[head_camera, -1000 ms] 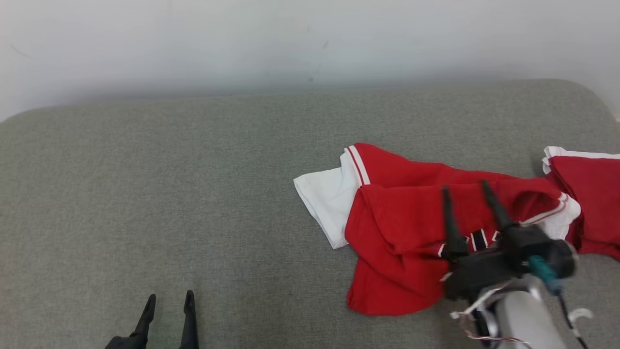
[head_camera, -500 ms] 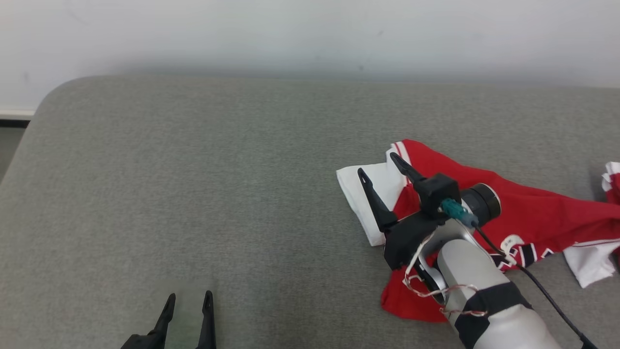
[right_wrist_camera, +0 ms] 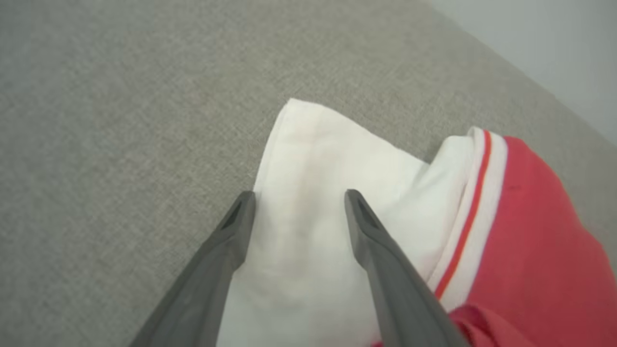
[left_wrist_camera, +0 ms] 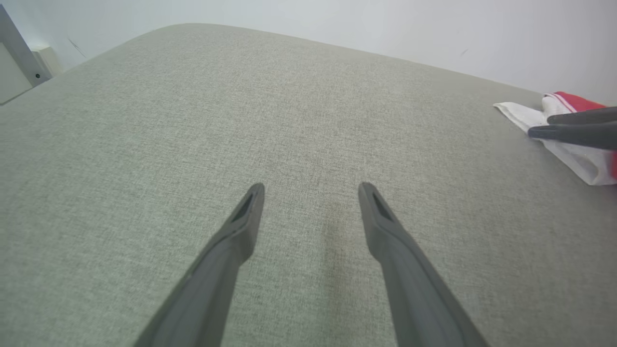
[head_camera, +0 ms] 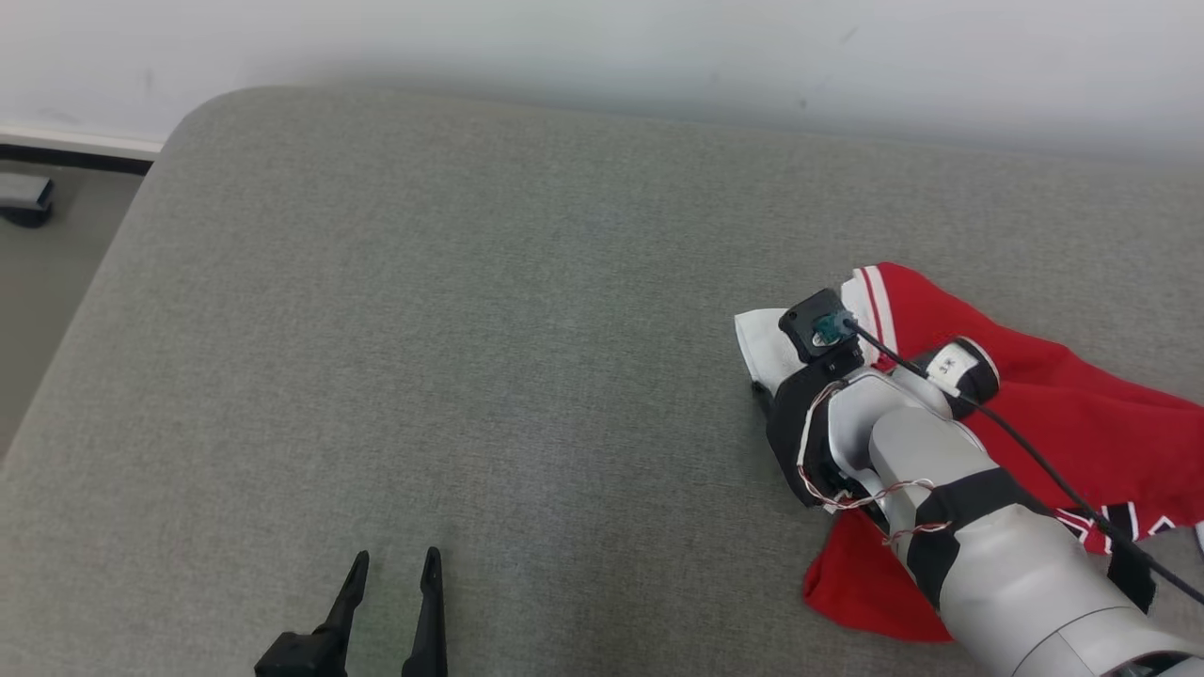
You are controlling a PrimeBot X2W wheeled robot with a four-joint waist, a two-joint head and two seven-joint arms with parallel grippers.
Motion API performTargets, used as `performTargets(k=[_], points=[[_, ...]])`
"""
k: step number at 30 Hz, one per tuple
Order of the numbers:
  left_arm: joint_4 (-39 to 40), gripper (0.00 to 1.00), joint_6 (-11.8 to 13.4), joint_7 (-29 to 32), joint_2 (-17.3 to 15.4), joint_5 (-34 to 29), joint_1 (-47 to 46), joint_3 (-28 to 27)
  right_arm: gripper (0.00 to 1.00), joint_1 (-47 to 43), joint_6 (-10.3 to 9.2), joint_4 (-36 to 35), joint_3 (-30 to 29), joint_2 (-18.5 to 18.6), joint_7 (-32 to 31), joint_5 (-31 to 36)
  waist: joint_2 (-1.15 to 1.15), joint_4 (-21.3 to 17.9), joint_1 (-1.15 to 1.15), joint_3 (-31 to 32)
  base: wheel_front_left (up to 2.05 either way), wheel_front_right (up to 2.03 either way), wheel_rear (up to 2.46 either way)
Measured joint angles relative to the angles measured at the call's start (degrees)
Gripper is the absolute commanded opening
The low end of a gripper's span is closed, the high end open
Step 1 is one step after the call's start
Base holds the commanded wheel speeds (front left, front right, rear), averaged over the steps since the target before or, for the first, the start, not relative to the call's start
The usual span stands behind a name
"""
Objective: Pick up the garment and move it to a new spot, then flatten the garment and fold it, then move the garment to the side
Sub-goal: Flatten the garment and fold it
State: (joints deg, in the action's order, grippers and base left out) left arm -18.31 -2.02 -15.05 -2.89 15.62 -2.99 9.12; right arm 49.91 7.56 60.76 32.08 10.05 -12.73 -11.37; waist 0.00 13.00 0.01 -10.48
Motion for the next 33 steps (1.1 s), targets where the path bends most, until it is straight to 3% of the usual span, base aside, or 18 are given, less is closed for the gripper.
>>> performTargets(k=[1, 3, 4, 5, 9, 13, 17, 21, 22, 23, 24, 27, 33], points=[[0.1, 1.0, 0.0, 0.0, 0.0, 0.1, -0.1, 0.3, 0.93, 0.3, 0.0, 0.7, 0.9, 0.1, -1.5, -0.4, 0.0, 0.4, 0.0, -0.1, 0.0, 0.0, 0.0], [0.3, 1.0, 0.3, 0.0, 0.0, 0.2, -0.5, 1.0, 0.67, 1.5, 0.0, 1.4, 2.3, 0.5, -3.5, -2.0, 0.0, 1.1, 0.0, -0.4, 0.0, 0.0, 0.0], [0.5, 1.0, 0.5, 0.0, 0.0, 0.4, -0.7, 1.2, 0.39, 2.1, 0.0, 1.4, 3.6, 1.0, -3.8, -2.0, 0.0, 1.5, 0.0, -0.5, 0.0, 0.0, 0.0], [0.7, 1.0, 0.5, 0.0, 0.0, 0.6, -0.7, 1.3, 0.0, 2.5, 0.0, 1.2, 4.1, 1.3, -3.6, -2.7, 0.0, 1.8, 0.0, -0.6, 0.0, 0.0, 0.0], [1.5, 1.0, 0.6, 0.0, 0.0, 0.7, -0.7, 1.5, 0.0, 4.9, 0.0, 0.6, 5.8, 3.7, -2.7, -5.1, 0.0, 3.1, 0.0, -1.4, 0.0, 0.0, 0.0], [2.2, 1.0, 0.8, 0.0, 0.0, 1.3, -0.9, 2.7, 0.0, 11.6, 0.0, 0.5, 5.4, 7.9, 2.0, -3.1, 0.0, 4.5, 0.0, -2.4, 0.0, 0.0, 0.0], [2.8, 1.0, 1.0, 0.0, 0.0, 2.0, -1.9, 4.4, 0.0, 17.5, 0.0, 1.3, 0.3, 10.3, 11.4, -0.2, 0.0, 6.4, 0.0, -3.4, 0.0, 0.0, 0.0], [2.6, 1.0, 1.2, 0.0, 0.0, 2.1, -2.0, 5.6, 0.0, 22.5, 0.0, 5.1, -6.1, 12.1, 16.9, 4.9, 0.0, 8.5, 0.0, -4.2, 0.0, 0.0, 0.0], [2.5, 1.0, 1.2, 0.0, 0.0, 2.2, -2.0, 5.9, 0.1, 22.8, 0.0, 6.7, -7.8, 12.8, 17.2, 6.2, 0.0, 9.1, 0.0, -4.4, 0.0, 0.0, 0.0], [2.4, 1.0, 1.5, 0.0, 0.0, 2.3, -2.0, 6.0, 0.75, 22.9, 0.0, 8.2, -10.3, 13.2, 17.6, 6.7, 0.0, 9.6, 0.0, -4.6, 0.0, 0.0, 0.0], [2.4, 1.0, 1.5, 0.0, 0.0, 2.5, -1.9, 6.1, 1.0, 22.9, 0.0, 9.3, -12.4, 13.7, 18.1, 7.3, 0.01, 10.1, 0.0, -4.7, 0.0, 0.0, 0.0], [2.3, 1.0, 1.7, 0.0, 0.0, 2.6, -1.7, 6.3, 1.0, 21.5, 0.0, 10.7, -16.5, 13.6, 20.1, 10.1, 0.0, 11.1, 0.0, -4.9, 0.0, 0.0, 0.0], [1.8, 1.0, 2.0, 0.0, 0.0, 2.6, -1.3, 5.5, 1.0, 15.6, 0.0, 11.3, -21.9, 10.0, 25.4, 12.0, 0.01, 9.7, 0.0, -4.8, 0.0, 0.0, 0.0]])
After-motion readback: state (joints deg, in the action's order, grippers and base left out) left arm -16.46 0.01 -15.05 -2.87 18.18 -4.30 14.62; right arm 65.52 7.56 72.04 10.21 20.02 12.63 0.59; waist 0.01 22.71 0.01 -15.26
